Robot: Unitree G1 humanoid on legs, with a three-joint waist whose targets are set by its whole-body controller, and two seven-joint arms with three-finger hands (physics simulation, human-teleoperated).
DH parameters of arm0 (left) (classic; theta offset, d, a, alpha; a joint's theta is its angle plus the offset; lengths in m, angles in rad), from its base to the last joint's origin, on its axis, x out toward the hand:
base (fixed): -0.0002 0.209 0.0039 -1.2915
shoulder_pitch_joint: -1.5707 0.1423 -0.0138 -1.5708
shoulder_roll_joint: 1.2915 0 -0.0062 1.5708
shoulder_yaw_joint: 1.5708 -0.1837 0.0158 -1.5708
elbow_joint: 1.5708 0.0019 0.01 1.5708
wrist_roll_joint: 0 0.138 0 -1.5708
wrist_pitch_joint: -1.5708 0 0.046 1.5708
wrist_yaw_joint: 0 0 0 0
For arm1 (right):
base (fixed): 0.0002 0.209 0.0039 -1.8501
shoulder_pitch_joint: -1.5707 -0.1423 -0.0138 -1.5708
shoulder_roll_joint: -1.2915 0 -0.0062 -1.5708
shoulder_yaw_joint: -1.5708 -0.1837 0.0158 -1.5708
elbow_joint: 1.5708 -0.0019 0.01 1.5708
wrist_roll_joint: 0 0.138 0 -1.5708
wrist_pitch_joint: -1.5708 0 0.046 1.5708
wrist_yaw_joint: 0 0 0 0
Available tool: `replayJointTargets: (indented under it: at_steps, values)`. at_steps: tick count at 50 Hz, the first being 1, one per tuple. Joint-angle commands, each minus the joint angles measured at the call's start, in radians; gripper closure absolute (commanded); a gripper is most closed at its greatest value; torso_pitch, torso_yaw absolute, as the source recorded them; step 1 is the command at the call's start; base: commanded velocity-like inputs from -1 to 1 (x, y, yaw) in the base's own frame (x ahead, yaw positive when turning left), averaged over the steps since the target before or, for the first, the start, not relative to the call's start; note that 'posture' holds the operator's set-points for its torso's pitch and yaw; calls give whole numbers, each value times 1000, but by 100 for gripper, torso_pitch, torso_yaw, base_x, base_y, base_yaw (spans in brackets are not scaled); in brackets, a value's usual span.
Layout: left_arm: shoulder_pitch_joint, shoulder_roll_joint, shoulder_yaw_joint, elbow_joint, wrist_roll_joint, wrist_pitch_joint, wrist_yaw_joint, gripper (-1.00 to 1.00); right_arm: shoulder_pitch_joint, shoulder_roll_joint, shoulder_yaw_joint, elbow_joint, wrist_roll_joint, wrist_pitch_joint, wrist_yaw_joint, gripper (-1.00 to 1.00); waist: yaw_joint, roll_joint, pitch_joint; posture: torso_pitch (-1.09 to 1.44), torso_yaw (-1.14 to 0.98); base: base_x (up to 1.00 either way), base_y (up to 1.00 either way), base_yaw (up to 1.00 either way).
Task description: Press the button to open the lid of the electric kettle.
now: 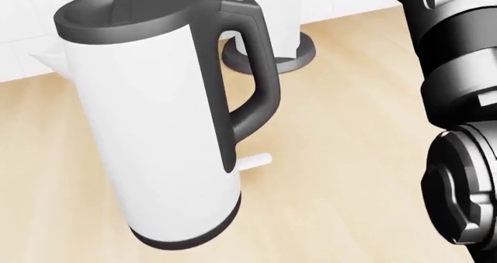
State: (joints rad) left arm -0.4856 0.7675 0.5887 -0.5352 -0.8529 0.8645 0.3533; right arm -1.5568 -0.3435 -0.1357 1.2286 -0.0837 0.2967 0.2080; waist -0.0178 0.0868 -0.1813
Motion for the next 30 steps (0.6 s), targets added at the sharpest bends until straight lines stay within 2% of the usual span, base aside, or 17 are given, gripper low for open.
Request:
replayJointTargets:
  at_steps: [1,30]
  values:
    - [-23,20,15,-11,4,-27,0,-100,-37,-4,1,-39,3,-28,0,-100,0,2,-16,-31,0,0,0,0]
    - [-13,15,19,-15,11,-29,-5,-100,-34,43,14,-48,-2,-23,5,-100,1,4,-16,-31,0,0,0,0]
